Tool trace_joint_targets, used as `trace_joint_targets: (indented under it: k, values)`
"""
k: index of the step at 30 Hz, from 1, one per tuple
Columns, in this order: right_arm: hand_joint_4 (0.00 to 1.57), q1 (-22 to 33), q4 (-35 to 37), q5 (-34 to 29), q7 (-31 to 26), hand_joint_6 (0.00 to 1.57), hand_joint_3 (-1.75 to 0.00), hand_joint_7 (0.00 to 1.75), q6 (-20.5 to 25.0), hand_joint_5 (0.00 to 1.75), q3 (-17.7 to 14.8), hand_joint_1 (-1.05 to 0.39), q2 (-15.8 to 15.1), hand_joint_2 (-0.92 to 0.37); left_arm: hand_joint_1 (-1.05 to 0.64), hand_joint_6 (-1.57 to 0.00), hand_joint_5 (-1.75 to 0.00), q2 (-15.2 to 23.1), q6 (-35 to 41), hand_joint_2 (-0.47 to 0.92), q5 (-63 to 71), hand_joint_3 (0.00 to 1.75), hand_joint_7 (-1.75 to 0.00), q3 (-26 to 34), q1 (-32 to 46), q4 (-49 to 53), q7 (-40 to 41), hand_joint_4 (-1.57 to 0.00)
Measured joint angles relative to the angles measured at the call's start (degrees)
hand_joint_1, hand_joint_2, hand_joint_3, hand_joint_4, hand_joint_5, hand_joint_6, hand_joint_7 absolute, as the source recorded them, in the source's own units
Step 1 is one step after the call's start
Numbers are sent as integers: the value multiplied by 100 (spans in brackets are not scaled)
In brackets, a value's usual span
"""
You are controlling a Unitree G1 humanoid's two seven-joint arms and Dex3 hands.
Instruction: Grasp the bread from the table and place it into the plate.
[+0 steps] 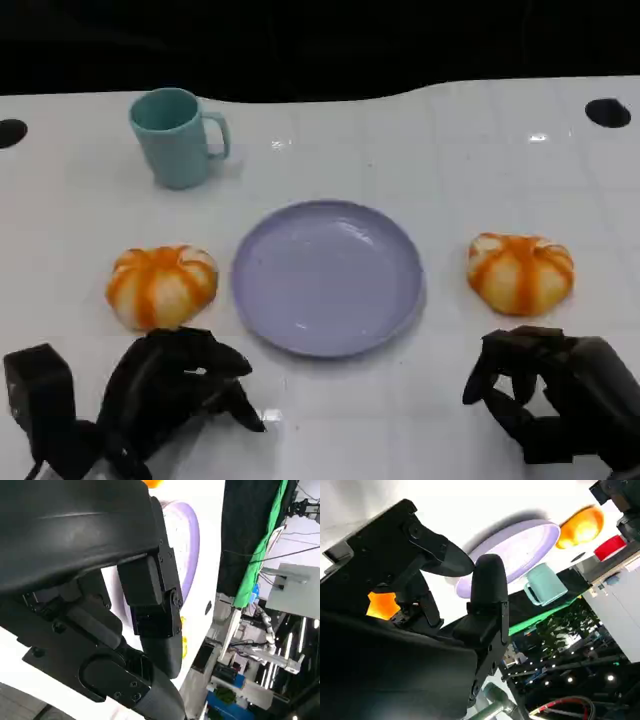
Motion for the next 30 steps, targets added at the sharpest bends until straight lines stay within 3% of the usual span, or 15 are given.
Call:
trace_joint_targets:
  k: [30]
  values:
    - [83,2,-77,35,50,78,-125,136,16,175,-19,-12,-2,-39,-105,-157,-59,0,-16,72,3,0,-21,13,-45,65,-1,-157]
